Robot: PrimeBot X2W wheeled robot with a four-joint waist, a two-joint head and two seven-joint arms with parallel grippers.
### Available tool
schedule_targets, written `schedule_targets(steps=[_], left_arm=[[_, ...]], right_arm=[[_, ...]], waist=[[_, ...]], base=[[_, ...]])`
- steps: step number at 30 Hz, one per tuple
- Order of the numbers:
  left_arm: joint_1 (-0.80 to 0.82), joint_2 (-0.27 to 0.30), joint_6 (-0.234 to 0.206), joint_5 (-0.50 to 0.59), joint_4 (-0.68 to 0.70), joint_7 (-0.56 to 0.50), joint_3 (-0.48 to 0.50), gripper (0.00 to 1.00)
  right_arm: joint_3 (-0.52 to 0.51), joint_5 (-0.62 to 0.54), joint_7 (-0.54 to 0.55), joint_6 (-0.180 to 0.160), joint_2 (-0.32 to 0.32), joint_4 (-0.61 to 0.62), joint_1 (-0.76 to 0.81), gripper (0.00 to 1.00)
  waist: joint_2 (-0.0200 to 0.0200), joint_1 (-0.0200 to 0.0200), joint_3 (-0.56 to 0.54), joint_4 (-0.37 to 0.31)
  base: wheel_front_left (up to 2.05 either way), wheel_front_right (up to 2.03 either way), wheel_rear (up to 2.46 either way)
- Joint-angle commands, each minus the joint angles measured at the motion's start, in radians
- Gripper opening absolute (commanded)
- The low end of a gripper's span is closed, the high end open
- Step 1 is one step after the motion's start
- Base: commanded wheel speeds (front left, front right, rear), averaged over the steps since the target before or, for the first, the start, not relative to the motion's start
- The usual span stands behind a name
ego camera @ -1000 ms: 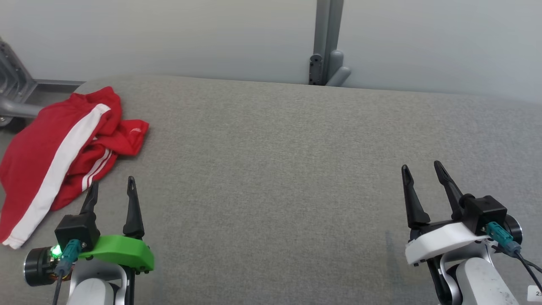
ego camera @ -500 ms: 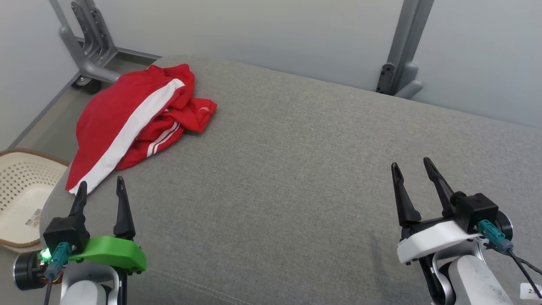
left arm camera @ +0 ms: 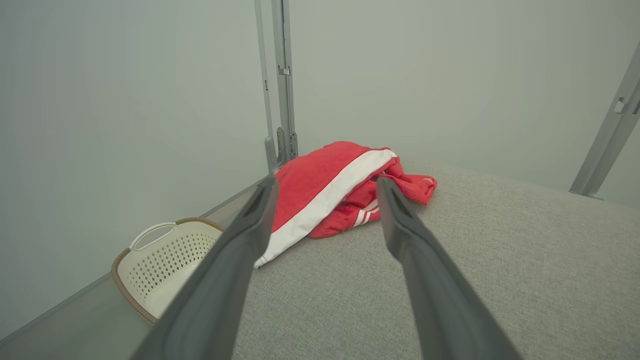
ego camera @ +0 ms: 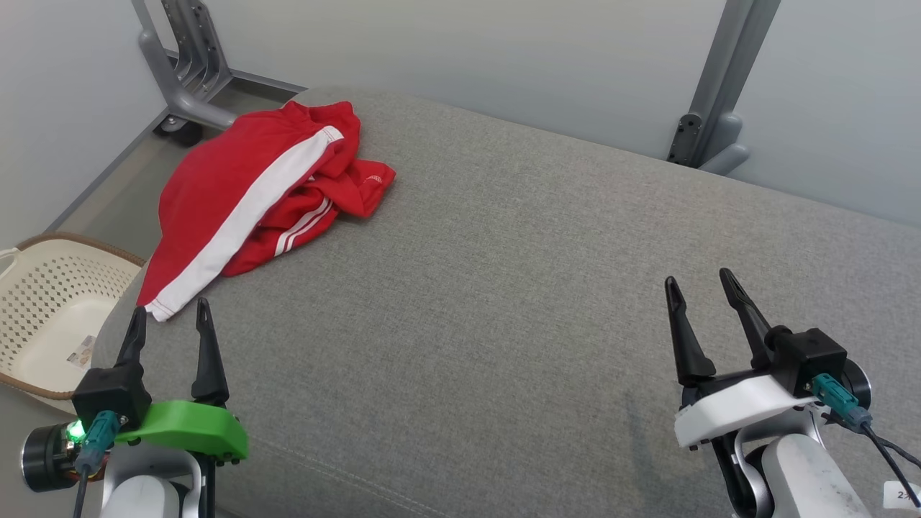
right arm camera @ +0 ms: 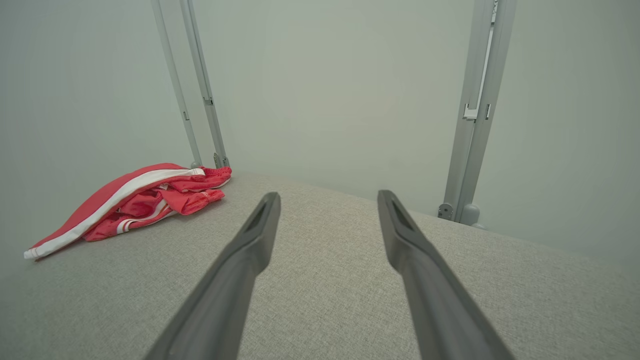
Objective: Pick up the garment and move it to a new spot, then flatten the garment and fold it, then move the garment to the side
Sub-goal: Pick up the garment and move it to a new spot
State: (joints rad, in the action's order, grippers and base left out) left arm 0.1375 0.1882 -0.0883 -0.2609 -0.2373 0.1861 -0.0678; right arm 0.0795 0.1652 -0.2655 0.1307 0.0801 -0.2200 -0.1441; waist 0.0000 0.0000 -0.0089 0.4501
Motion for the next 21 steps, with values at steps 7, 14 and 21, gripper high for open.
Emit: schedule_targets(steps=[7, 14, 21], left_arm=[[0.012, 0.009, 0.008, -0.018, 0.014, 0.009, -0.009, 1.0], [0.146, 0.028, 0.037, -0.021, 0.061, 0.01, -0.015, 1.0], [0.341, 0.049, 0.077, -0.051, 0.024, -0.019, -0.01, 1.0]], right_arm=[[-0.002, 0.001, -0.001, 0.0, 0.004, -0.001, 0.001, 1.0], [0.026, -0.013, -0.001, 0.0, 0.027, 0.017, -0.051, 1.0], [0.055, -0.03, 0.019, 0.0, 0.072, 0.061, -0.137, 1.0]], waist=[[0.0, 0.0, 0.006, 0.005], [0.0, 0.0, 0.102, -0.039], [0.0, 0.0, 0.265, -0.109]], base=[[0.0, 0.0, 0.0], [0.0, 0.0, 0.0], [0.0, 0.0, 0.0]])
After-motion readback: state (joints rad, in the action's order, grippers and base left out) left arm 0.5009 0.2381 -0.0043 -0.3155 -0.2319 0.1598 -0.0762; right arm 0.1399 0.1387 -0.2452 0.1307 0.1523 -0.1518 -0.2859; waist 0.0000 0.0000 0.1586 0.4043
